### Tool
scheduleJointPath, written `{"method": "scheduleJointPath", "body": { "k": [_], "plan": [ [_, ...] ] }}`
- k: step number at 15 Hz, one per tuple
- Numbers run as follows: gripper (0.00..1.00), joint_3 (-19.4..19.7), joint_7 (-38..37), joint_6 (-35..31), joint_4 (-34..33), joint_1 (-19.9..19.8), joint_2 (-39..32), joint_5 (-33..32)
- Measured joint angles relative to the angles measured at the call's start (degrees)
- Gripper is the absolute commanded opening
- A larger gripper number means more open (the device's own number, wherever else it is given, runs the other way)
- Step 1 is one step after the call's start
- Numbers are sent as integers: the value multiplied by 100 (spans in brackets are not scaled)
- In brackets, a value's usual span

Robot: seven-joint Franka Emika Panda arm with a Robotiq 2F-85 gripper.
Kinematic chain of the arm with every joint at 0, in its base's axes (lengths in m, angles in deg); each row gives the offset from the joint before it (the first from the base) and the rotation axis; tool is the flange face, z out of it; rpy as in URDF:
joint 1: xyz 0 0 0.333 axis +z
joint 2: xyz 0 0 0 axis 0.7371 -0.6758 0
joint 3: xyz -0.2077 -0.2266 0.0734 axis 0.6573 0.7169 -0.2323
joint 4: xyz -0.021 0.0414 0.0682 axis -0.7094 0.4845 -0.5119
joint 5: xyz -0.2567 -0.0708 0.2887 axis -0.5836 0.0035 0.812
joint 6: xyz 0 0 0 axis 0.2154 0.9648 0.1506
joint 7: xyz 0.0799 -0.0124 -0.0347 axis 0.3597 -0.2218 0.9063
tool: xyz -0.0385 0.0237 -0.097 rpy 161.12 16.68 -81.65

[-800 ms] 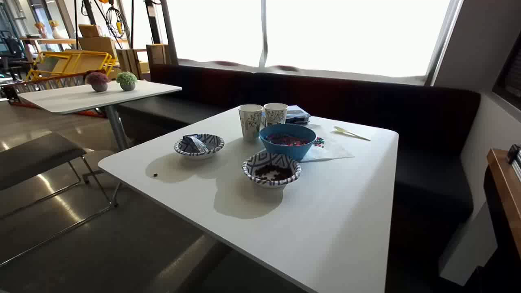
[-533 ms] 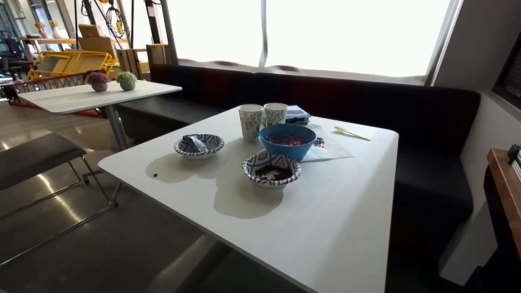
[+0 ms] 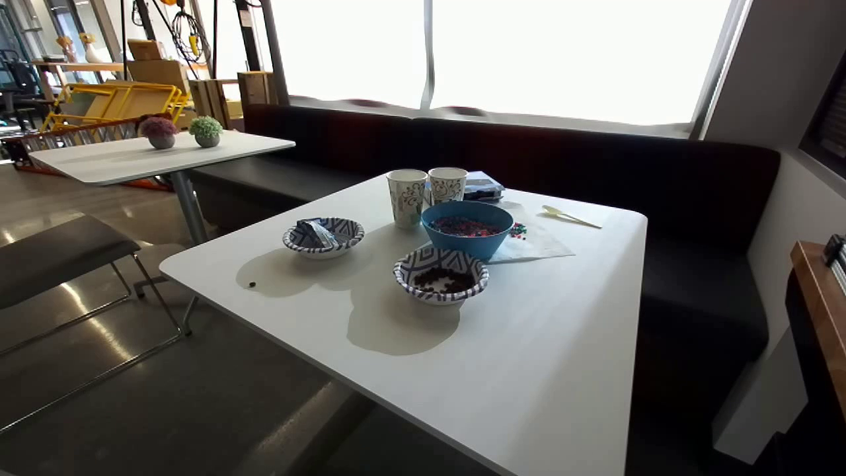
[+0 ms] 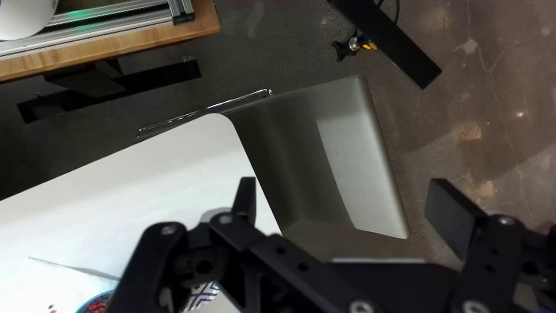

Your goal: Move the blue bowl to the left

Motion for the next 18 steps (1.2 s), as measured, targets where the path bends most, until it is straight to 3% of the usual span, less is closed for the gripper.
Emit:
{"method": "scheduleJointPath", "body": {
  "k": [7,13,18],
  "plan": [
    [100,-20,-10,-202,-19,-158,-88,4],
    [100,-27,-134,-1707,-35,-681,-1047,-221],
    [100,-76,-653,-2857,-298,-788,-2315,-1432]
  ]
}}
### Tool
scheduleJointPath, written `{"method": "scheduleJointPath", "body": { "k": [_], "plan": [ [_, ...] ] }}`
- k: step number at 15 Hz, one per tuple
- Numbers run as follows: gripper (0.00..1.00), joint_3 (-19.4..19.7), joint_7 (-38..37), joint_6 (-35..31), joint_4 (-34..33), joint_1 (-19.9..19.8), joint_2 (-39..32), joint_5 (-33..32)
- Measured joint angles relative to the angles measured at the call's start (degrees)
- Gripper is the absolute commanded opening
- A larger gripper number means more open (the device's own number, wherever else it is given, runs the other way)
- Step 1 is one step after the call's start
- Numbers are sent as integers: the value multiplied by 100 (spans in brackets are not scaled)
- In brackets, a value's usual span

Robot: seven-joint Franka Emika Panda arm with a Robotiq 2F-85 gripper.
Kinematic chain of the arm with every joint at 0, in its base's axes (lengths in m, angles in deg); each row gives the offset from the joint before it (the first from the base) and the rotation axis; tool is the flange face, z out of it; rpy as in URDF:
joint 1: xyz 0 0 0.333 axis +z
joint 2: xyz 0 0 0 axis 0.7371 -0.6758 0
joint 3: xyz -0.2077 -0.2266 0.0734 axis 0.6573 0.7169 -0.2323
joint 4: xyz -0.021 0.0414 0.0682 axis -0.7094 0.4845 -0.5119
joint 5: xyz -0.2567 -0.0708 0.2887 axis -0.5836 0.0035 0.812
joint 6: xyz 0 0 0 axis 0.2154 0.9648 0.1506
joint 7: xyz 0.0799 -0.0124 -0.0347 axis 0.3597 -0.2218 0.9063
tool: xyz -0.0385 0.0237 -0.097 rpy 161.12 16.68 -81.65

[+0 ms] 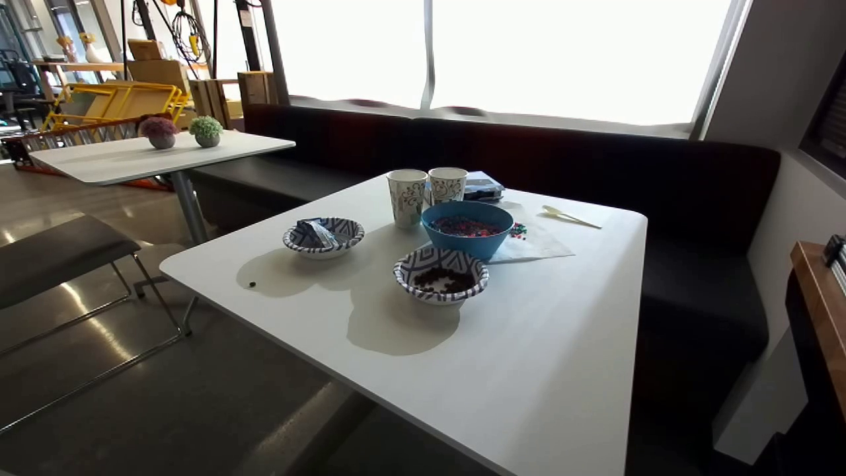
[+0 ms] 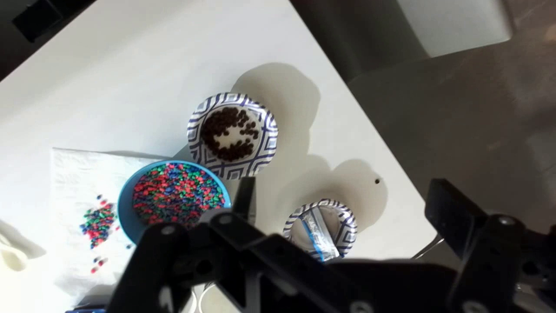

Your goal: Move the blue bowl to the left

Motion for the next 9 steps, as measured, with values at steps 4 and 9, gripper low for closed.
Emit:
{"method": "scheduleJointPath", "body": {
  "k": [4,9],
  "plan": [
    [100,33,-787,-293,-455,36,-976,-1353],
    [100,348,-1421,-295,-1079,292,-1995,-2326]
  ]
}}
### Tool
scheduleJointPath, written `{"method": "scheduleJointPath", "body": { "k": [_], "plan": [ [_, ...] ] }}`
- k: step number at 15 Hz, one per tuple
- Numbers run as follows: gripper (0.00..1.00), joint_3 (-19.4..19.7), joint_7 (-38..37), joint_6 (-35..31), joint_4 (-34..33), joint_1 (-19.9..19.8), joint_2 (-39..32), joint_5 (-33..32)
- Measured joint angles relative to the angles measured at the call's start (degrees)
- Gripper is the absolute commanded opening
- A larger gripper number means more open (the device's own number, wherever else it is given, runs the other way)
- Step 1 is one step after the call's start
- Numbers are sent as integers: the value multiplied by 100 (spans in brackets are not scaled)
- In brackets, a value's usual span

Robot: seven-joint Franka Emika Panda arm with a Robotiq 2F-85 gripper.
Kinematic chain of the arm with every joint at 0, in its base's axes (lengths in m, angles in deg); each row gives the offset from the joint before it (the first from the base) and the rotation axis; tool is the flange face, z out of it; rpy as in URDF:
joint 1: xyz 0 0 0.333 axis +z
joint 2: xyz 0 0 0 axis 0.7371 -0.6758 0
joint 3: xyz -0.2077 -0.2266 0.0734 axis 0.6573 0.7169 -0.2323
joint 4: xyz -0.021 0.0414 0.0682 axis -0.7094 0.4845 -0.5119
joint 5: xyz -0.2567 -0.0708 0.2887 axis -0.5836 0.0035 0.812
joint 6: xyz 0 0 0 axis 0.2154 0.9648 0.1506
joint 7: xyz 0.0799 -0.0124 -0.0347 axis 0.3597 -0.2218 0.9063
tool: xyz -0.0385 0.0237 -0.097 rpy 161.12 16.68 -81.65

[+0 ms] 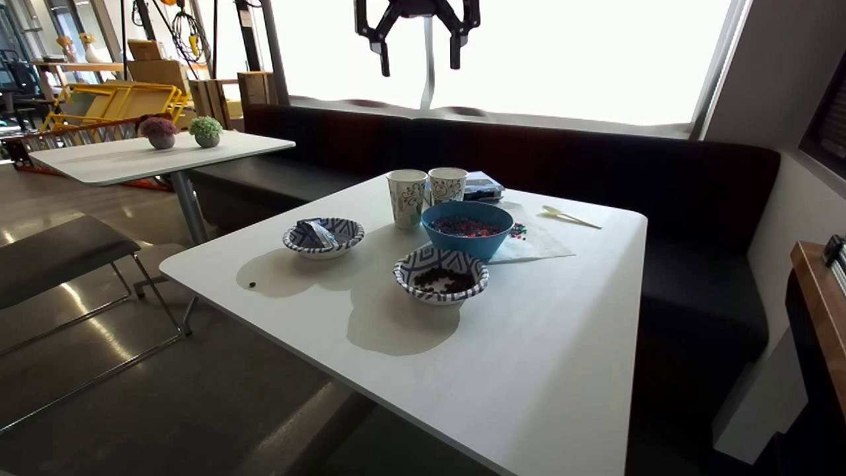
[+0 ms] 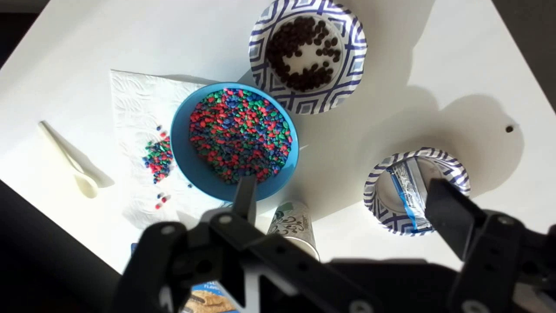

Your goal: Move the blue bowl to the left

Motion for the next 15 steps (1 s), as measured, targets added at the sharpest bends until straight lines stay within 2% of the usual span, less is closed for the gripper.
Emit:
{"method": "scheduleJointPath", "body": {
  "k": [5,9,15],
  "plan": [
    [100,292,-7,-65,-558,274,-814,-30],
    [100,513,-2,-374,-832,354,-1291,42],
    [100,564,-6,-411,-1024,364,-1452,124]
  ]
}}
